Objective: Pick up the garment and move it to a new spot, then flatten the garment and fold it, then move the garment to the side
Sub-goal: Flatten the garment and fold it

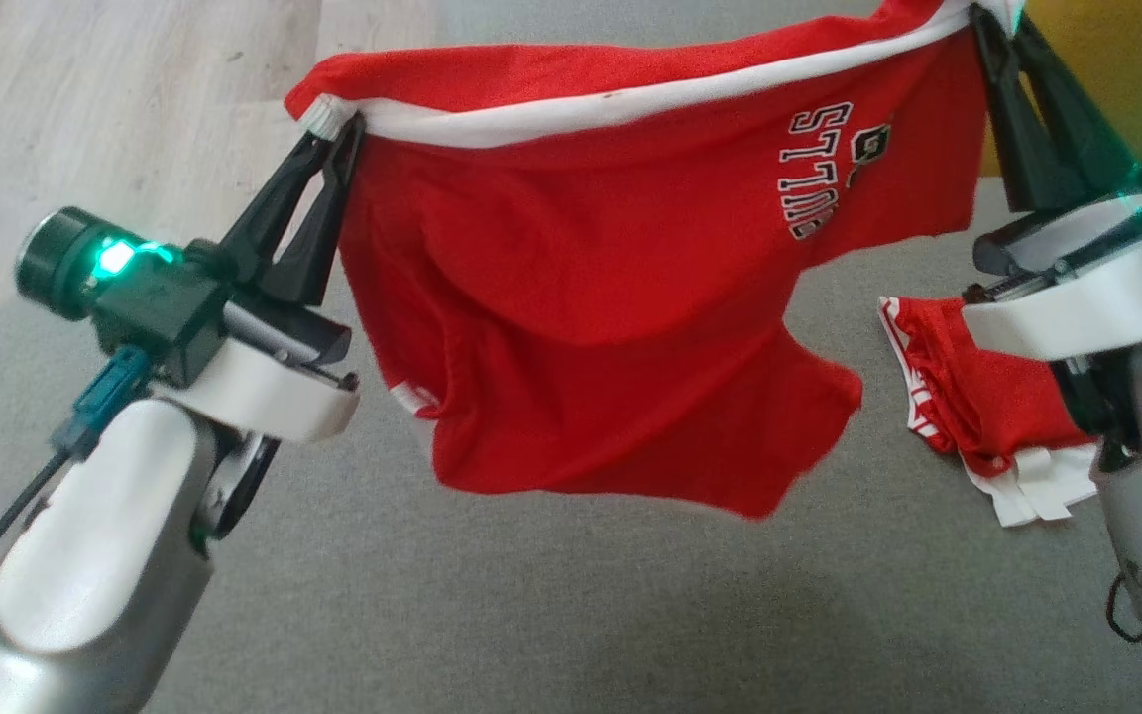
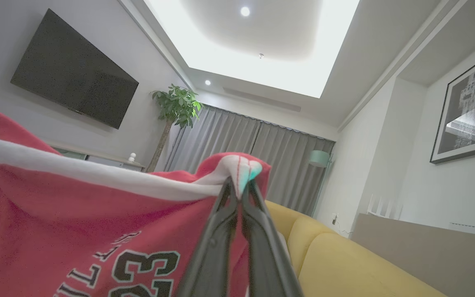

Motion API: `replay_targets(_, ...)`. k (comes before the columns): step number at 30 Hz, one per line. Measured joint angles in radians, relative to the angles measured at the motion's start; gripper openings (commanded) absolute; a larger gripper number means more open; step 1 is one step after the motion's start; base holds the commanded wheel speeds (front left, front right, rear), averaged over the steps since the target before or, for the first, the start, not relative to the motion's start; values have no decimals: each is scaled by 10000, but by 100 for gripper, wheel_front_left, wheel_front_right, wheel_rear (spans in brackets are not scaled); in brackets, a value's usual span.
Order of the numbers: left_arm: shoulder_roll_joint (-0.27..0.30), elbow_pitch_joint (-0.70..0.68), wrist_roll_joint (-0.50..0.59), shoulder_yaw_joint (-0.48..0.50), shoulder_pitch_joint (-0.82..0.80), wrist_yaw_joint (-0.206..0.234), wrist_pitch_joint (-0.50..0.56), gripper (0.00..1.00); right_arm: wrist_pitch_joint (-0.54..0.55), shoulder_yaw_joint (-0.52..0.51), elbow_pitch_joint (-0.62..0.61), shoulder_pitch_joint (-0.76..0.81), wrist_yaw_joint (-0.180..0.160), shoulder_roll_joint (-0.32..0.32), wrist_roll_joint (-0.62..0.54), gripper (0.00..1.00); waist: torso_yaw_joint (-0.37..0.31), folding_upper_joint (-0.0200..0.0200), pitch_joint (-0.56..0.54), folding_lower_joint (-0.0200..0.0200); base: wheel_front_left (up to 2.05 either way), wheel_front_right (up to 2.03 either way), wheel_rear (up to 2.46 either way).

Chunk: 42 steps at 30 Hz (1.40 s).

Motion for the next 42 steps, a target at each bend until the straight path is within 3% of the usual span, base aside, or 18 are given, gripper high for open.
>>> replay_targets(8, 711, -1358, -278, 173, 761, 138, 1126, 0, 1308, -82, -920, 713, 0, -81, 38, 0, 69, 0, 278, 1, 0, 0, 0)
replay_targets(12, 723, -792, -539, 167, 317, -313, 1338, 0, 1749, 265, -362, 105, 2, -293, 309, 0, 49, 0, 812, 1, 0, 0, 0)
replay_targets(16, 686, 878, -569, 107, -1726, -884, 1290, 0, 1739, 945, 1256, -2240, 2, -522, 644, 0, 22, 0, 1739, 5, 0, 0, 0)
replay_targets(20, 330, 3225, -500, 77, -4642, -1141, 497, 0, 959, 1584, 3674, -5489, 2, -464, 550, 0, 0, 0, 2802, 7, 0, 0, 0)
replay_targets(21, 330, 3225, -500, 77, -4642, -1141, 497, 0, 959, 1584, 3674, -5489, 2, -464, 550, 0, 0, 0, 2802, 7, 0, 0, 0)
replay_targets(25, -286, 5079, -209, 81, -6912, -1229, -788, 0, -226, 1337, 6004, -7883, 4, 13, 104, 0, 15, -1, 3723, 8, 0, 0, 0)
replay_targets(28, -686, 6190, -59, -65, -7722, -1246, -1521, 0, -989, 1049, 7473, -8573, 4, 389, -274, 0, 90, -1, 4178, 8, 0, 0, 0)
replay_targets(34, -1191, 7219, -75, -644, -7268, -1252, -1900, 0, -1559, 1287, 9666, -7985, 4, 744, -481, 0, 415, 0, 4206, 1, 0, 0, 0)
replay_targets(42, -1152, 6171, -341, -1760, -4068, -1250, -1900, 0, -1528, 3283, 11428, -5770, 4, 717, 378, 0, 551, 0, 3825, 1, 0, 0, 0)
